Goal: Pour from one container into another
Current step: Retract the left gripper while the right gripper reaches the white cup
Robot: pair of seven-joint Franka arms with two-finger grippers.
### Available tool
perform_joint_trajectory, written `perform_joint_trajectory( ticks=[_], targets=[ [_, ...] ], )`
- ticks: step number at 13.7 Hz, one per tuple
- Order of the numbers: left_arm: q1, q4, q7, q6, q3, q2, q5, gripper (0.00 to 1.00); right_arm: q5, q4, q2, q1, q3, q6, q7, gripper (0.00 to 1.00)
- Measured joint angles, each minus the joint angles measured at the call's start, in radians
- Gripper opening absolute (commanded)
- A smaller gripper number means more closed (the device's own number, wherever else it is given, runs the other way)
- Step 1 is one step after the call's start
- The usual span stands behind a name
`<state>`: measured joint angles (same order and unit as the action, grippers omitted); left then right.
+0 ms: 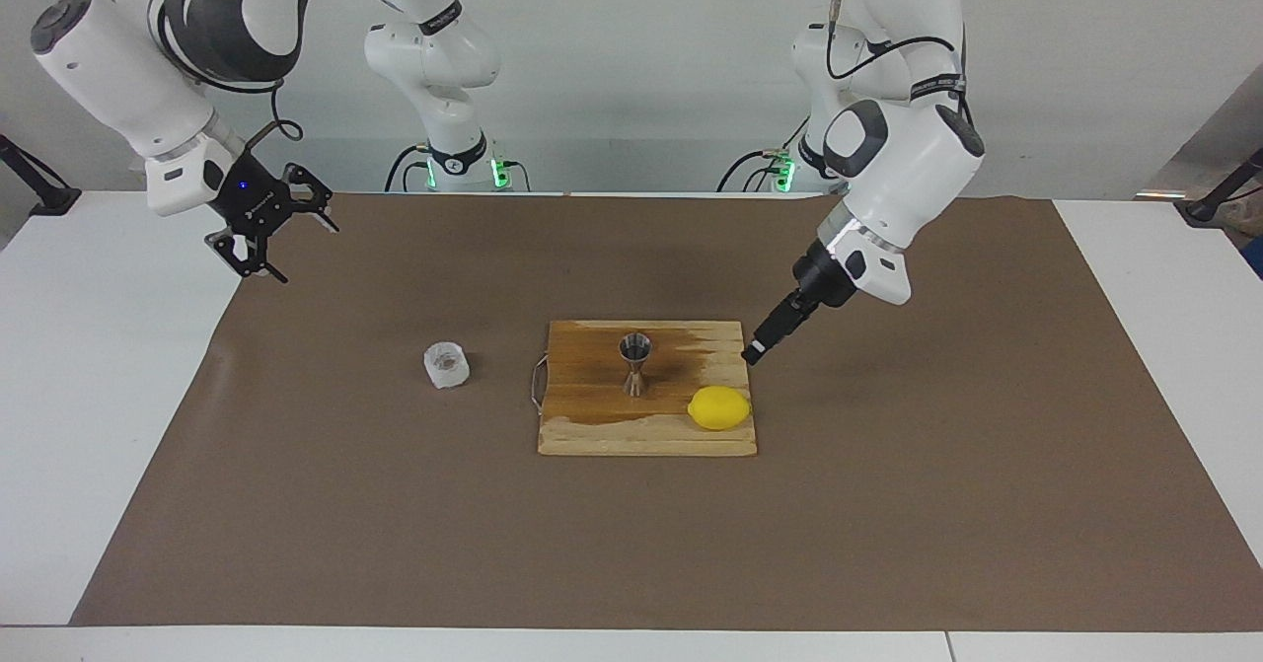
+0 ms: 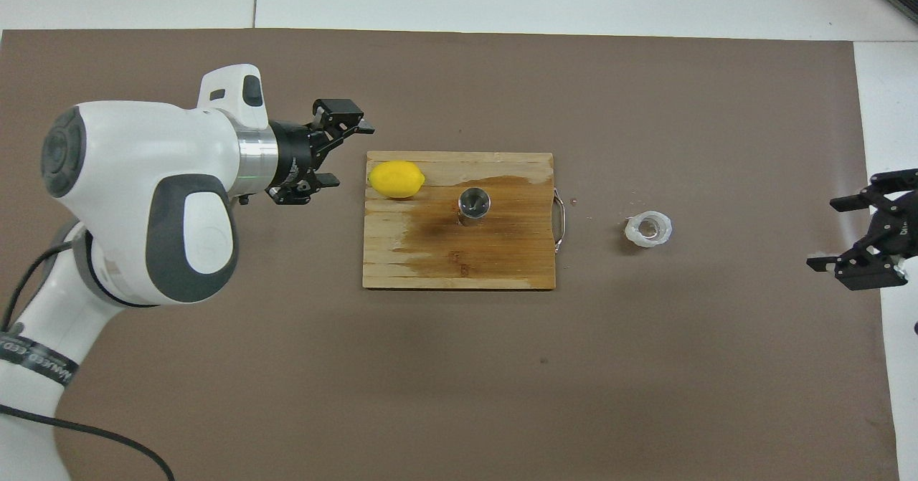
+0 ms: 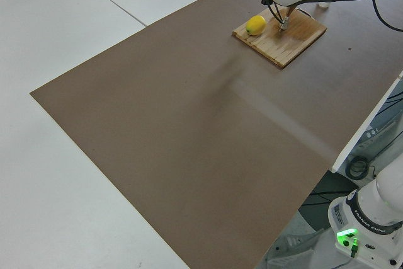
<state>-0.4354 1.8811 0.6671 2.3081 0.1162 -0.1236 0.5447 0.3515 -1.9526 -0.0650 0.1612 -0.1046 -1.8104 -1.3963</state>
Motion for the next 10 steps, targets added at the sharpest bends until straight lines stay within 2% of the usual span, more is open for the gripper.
perform_joint_trajectory(
  ticks=[4, 7, 10],
  targets=[
    [0.129, 0.004, -0.217, -0.136, 0.003, 0.066, -0.183, 1.0, 0.234, -0.046, 0.113, 0.028, 0.0, -0.075, -0.319, 1.0],
    [0.232, 0.027, -0.415, -0.195, 0.005, 0.117, -0.255, 1.0, 0.41, -0.089, 0.191, 0.027, 0.003, -0.152, -0.491, 1.0],
    [0.326, 0.035, -0.617, -0.267, 0.007, 0.161, -0.329, 1.0, 0.495, -0.124, 0.223, 0.003, 0.006, -0.173, -0.608, 1.0]
  ],
)
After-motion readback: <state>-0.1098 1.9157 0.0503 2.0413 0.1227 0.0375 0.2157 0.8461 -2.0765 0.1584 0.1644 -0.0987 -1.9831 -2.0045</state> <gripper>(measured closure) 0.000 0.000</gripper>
